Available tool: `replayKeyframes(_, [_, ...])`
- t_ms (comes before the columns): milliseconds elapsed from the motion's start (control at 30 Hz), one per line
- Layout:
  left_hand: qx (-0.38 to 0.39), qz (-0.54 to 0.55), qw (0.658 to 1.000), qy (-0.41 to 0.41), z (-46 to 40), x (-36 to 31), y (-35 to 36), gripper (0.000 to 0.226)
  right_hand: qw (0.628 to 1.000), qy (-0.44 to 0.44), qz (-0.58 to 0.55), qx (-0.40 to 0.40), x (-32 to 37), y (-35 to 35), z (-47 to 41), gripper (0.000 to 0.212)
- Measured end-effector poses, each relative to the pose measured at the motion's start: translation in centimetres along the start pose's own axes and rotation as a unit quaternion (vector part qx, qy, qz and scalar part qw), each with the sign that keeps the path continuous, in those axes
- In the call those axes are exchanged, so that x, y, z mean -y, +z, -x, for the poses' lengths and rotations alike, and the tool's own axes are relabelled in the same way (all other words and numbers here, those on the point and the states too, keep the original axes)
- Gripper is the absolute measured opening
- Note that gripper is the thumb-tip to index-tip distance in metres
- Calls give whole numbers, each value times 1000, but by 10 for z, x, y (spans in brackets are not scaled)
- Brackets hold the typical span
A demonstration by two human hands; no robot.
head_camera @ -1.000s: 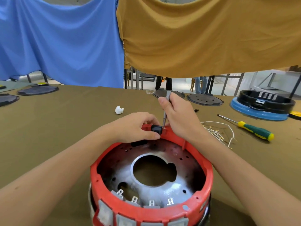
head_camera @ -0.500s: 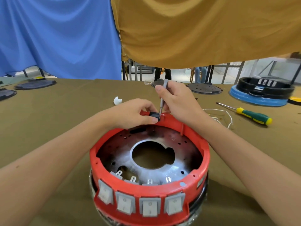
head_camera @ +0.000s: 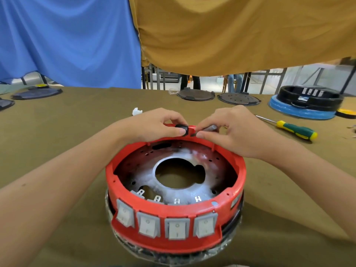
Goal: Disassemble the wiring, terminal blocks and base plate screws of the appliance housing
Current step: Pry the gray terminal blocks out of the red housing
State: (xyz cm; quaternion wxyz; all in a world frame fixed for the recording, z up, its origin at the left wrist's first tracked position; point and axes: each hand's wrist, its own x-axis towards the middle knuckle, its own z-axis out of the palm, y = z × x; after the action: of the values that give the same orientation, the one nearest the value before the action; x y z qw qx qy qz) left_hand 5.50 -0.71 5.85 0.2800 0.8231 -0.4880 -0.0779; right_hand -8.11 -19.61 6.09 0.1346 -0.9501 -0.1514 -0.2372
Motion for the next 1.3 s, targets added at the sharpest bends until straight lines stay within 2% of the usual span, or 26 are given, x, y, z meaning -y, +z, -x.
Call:
replayKeyframes(267, [-15,-24,999,-16,-1,0,1,19,999,-42,24,16,5,-2,1,21])
replayKeyframes(367, [-17,-34,999,-15,-1,-1,0,20,988,-87,109,62,9,-4,-3,26])
replayKeyframes(500, [-12,-36,999,-9,-1,-2,0,20,952,-103,243,154,16,-4,-10,36])
replayKeyframes(633, [-15,-29,999,3,0,-4,0,19,954,-86,236,161,17,-2,-16,32])
replayKeyframes(733, [-15,-25,1000,10,1,-6,1,19,962,-72,236,121,14,-1,-15,27])
replayKeyframes(900, [-16,-29,999,10,0,-7,1,18,968,-2,177,175,16,1,-16,19])
replayKeyframes(967, [-16,-30,999,10,0,-7,1,16,955,-37,233,177,19,5,-17,10])
replayKeyframes(1067, [-17,-38,999,5,-1,-5,1,18,919,-130,324,186,31,17,-19,27])
replayKeyframes(1167, [-23,-41,999,-1,-2,-2,1,19,884,-180,375,212,45,30,-19,17])
replayKeyframes(1233, [-24,-38,999,-4,-2,-1,1,19,878,-190,379,223,47,30,-18,16])
replayKeyframes(1300, [-22,-37,999,-4,-2,-1,1,18,887,-178,354,237,43,21,-18,13])
